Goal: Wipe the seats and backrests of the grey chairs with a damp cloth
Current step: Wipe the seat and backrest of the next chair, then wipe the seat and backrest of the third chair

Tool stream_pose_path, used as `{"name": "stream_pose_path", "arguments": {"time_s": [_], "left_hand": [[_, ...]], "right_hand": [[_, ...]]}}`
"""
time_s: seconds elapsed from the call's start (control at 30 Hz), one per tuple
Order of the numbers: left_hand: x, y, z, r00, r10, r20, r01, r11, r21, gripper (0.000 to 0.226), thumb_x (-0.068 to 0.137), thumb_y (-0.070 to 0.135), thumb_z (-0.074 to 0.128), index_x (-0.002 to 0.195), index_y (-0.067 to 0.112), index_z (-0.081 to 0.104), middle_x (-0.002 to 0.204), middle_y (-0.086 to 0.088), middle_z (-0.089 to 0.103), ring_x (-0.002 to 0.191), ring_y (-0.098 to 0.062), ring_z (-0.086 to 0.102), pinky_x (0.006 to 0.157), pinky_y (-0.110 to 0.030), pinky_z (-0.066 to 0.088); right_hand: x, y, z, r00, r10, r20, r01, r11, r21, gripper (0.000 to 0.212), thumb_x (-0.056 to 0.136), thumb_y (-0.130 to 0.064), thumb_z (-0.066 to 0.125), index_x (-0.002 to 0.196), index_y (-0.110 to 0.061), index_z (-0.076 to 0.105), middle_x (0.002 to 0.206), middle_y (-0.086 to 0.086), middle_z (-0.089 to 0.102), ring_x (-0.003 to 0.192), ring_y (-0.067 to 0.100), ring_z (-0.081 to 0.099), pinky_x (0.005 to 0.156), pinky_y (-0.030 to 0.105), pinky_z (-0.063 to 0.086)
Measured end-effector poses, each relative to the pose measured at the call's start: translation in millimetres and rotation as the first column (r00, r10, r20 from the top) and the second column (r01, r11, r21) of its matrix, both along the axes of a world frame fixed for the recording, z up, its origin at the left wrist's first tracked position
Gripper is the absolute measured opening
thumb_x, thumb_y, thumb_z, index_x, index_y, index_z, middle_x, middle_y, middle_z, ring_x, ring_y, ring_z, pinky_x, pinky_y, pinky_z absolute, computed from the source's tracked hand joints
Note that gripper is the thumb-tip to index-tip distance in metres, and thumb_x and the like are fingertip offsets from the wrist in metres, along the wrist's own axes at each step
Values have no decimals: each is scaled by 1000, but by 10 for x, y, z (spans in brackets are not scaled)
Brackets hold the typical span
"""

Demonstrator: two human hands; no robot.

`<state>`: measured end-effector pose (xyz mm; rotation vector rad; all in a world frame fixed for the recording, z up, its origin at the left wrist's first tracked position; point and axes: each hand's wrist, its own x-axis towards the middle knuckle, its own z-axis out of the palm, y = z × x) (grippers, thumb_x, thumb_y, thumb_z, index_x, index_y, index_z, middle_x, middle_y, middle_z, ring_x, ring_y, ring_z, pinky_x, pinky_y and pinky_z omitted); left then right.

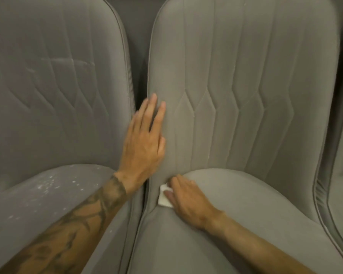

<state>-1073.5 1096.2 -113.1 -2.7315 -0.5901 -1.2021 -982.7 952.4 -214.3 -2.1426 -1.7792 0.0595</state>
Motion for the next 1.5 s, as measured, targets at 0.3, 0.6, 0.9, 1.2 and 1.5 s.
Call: {"name": "stream_pose_path", "arguments": {"time_s": [0.3, 0.6, 0.9, 1.2, 1.5], "left_hand": [[-678, -161, -856, 979, 83, -188, -83, 997, 8, 77, 97, 14, 49, 167, 18, 18, 174, -2, 21, 162, -19, 15, 128, -53, 21], [-940, -382, -1073, 962, -19, -273, -14, 993, -115, 53, 94, 11, 47, 145, 1, 56, 159, -16, 47, 154, -31, 37, 123, -54, 31], [-1601, -543, -719, 923, 20, -385, -137, 950, -279, 30, 94, 21, 47, 106, 12, 73, 118, -8, 69, 111, -29, 67, 104, -40, 42], [-2828, -95, -715, 908, 26, -418, -200, 904, -378, 43, 94, 33, 29, 107, 19, 67, 112, 0, 64, 106, -25, 60, 95, -39, 38], [-4019, 588, -593, 913, 44, -405, -219, 892, -395, 57, 93, 41, 23, 110, 15, 71, 111, -5, 68, 105, -32, 64, 94, -45, 41]], "right_hand": [[363, 381, 788, 946, -248, -210, 323, 780, 536, 27, 104, -34, 47, 105, -8, 53, 100, 11, 52, 92, 33, 54, 82, 50, 43], [-230, 248, 302, 997, -32, -67, 53, 942, 331, 34, 104, -41, 33, 110, -18, 57, 103, 2, 54, 91, 27, 55, 79, 42, 37], [-623, -46, 174, 956, -277, -91, 281, 959, 30, 28, 103, -43, 38, 103, -20, 55, 99, 2, 56, 92, 30, 55, 79, 44, 39], [-1421, -20, 272, 971, -201, -131, 199, 980, -27, 37, 98, -58, 24, 110, -33, 49, 110, -10, 49, 104, 16, 41, 89, 38, 30], [-2256, 237, 555, 872, -458, -175, 472, 880, 49, 34, 102, -50, 41, 120, -24, 53, 118, 0, 51, 110, 20, 46, 96, 37, 36]]}}
